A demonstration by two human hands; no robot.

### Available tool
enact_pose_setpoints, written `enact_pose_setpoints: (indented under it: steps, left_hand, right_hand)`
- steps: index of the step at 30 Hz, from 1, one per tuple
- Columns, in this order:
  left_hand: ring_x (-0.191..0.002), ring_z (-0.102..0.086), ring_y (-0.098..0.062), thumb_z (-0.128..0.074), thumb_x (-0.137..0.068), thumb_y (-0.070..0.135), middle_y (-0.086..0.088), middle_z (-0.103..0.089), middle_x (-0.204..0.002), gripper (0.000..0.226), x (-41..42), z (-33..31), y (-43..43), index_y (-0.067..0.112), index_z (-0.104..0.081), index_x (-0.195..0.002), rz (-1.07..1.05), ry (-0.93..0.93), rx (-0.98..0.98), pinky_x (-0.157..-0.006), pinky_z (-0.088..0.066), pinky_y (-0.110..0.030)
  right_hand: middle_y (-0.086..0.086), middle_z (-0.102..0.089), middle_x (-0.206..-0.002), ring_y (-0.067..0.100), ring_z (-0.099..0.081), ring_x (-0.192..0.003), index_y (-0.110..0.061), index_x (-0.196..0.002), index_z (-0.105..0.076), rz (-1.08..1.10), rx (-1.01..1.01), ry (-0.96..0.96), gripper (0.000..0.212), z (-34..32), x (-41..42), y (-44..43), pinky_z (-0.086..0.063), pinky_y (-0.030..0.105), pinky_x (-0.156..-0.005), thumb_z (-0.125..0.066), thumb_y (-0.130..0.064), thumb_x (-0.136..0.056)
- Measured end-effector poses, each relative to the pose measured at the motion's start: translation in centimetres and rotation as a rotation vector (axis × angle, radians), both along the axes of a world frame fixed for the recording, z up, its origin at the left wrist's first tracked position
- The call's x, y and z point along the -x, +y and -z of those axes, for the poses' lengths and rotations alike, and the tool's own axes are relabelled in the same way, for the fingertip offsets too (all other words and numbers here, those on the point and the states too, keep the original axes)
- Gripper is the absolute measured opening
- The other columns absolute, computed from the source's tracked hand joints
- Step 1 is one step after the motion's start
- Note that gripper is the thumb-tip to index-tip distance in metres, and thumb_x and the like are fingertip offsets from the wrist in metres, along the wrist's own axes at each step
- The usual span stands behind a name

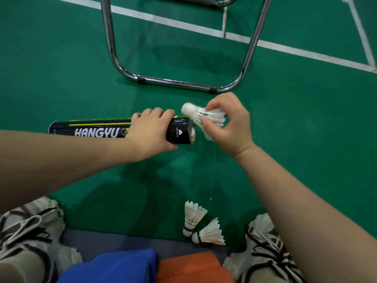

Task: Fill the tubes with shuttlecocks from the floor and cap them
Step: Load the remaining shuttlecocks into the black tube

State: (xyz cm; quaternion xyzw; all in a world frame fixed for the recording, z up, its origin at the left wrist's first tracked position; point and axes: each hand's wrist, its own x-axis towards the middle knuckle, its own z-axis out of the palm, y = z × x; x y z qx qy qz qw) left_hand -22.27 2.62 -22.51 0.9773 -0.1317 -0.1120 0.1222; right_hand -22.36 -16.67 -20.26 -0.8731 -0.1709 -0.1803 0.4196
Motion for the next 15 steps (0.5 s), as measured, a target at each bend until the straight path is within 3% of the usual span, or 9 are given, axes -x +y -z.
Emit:
enact_pose_setpoints:
  steps: [7,10,13,15]
  left_hand:
    - [-0.109,-0.044,-0.03,-0.075,-0.059,0.05,-0.006,-0.051,-0.116,0.078,-0.3,-0.4,0.2,0.022,-0.041,-0.125,-0.019,-0.016,0.029,-0.091,-0.032,-0.044]
    - [-0.108,-0.045,-0.03,-0.075,-0.059,0.049,-0.006,-0.052,-0.115,0.078,-0.3,-0.5,0.2,0.022,-0.042,-0.124,-0.033,-0.021,0.035,-0.091,-0.033,-0.044]
    - [-0.108,-0.045,-0.03,-0.075,-0.058,0.049,-0.005,-0.052,-0.115,0.078,0.0,-0.6,-0.4,0.023,-0.041,-0.124,-0.017,-0.034,0.032,-0.09,-0.034,-0.044]
    - [-0.109,-0.045,-0.03,-0.074,-0.058,0.049,-0.005,-0.052,-0.115,0.079,0.1,-0.7,-0.7,0.023,-0.041,-0.125,-0.009,-0.041,0.029,-0.09,-0.034,-0.044]
  right_hand:
    - [0.0,-0.051,-0.08,0.006,-0.043,-0.073,-0.006,-0.079,-0.059,0.134,-0.001,0.041,0.021,1.9,0.9,-1.0,-0.036,0.017,-0.066,-0.057,-0.026,-0.071]
    - [-0.002,-0.052,-0.08,0.006,-0.044,-0.073,-0.011,-0.079,-0.059,0.015,0.051,0.187,0.024,2.1,1.0,-0.7,-0.037,0.02,-0.066,-0.055,-0.032,-0.069]
    - [-0.003,-0.051,-0.092,0.001,-0.042,-0.081,-0.014,-0.096,-0.058,-0.086,0.098,0.347,0.039,2.0,1.0,0.7,-0.036,0.013,-0.073,-0.047,-0.041,-0.069]
    - [0.0,-0.047,-0.107,0.0,-0.041,-0.094,-0.01,-0.115,-0.05,-0.046,-0.031,0.408,0.055,2.1,1.2,1.9,-0.031,0.004,-0.082,-0.042,-0.043,-0.072]
